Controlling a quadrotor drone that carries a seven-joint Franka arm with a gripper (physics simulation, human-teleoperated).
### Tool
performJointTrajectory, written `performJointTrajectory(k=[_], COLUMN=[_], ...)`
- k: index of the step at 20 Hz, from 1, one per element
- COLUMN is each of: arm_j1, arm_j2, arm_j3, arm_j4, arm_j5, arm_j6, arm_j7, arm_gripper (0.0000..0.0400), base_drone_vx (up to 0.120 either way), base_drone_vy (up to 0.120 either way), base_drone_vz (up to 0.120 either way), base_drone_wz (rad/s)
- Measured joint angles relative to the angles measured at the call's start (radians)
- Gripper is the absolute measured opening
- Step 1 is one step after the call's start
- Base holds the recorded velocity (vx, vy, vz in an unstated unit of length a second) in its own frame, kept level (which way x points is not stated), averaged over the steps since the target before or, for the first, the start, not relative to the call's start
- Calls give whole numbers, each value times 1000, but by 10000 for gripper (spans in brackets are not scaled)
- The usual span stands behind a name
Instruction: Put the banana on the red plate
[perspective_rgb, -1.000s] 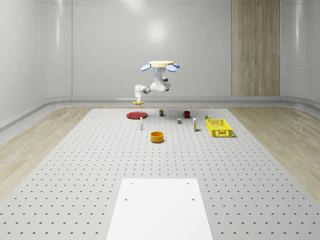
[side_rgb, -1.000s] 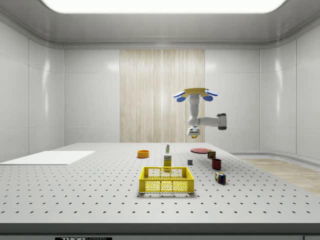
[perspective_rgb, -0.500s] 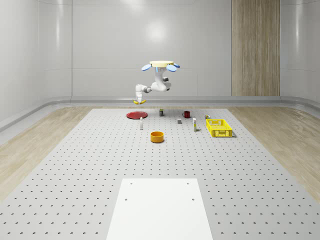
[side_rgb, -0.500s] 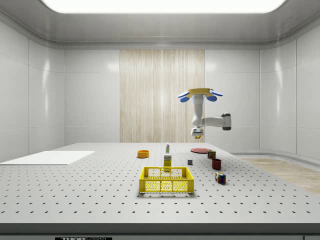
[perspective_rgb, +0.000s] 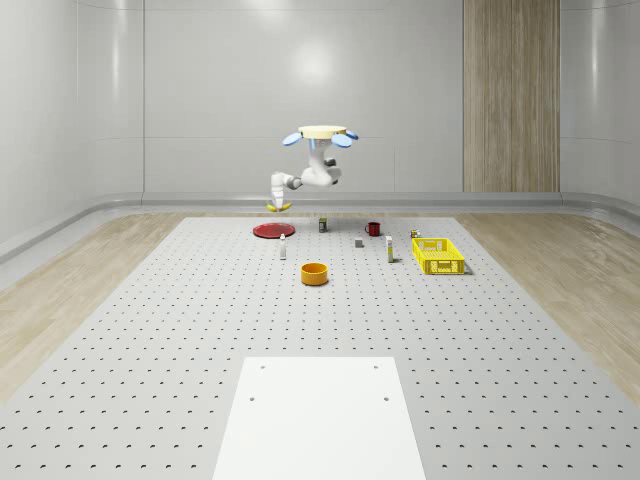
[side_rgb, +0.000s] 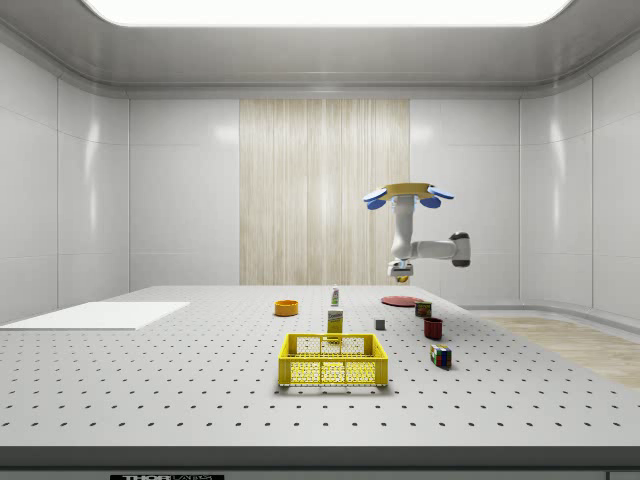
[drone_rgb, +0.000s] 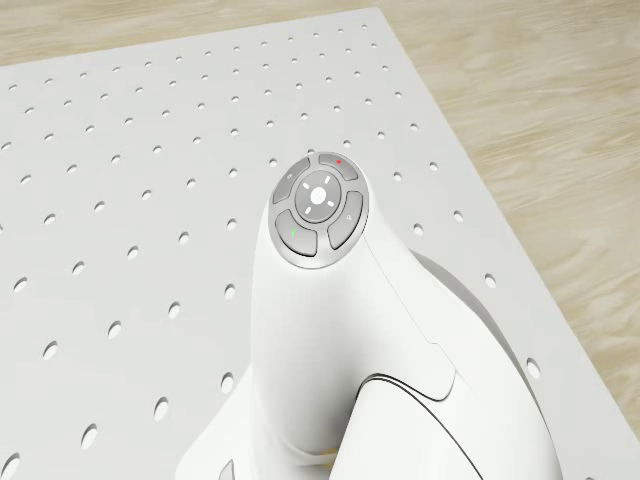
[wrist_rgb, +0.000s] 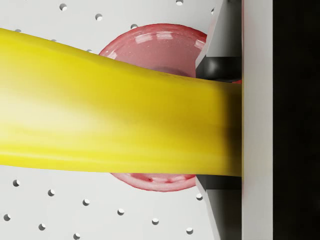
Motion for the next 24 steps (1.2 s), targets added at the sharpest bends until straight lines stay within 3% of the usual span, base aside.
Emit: performJointTrajectory(k=[3,13,24], arm_j1=[0,0,-22], arm_j2=[0,1,-3], arm_j3=[0,-1,-128], arm_j4=[0,0,21], arm_j5=[0,-1,-121], arm_j6=[0,-1,41], arm_j7=[0,0,6], arm_gripper=[202,202,202], base_drone_vx=[120,0,0], base_drone_vy=[0,0,0], base_drone_vz=[-27,-120,-4], base_drone_wz=[0,0,0])
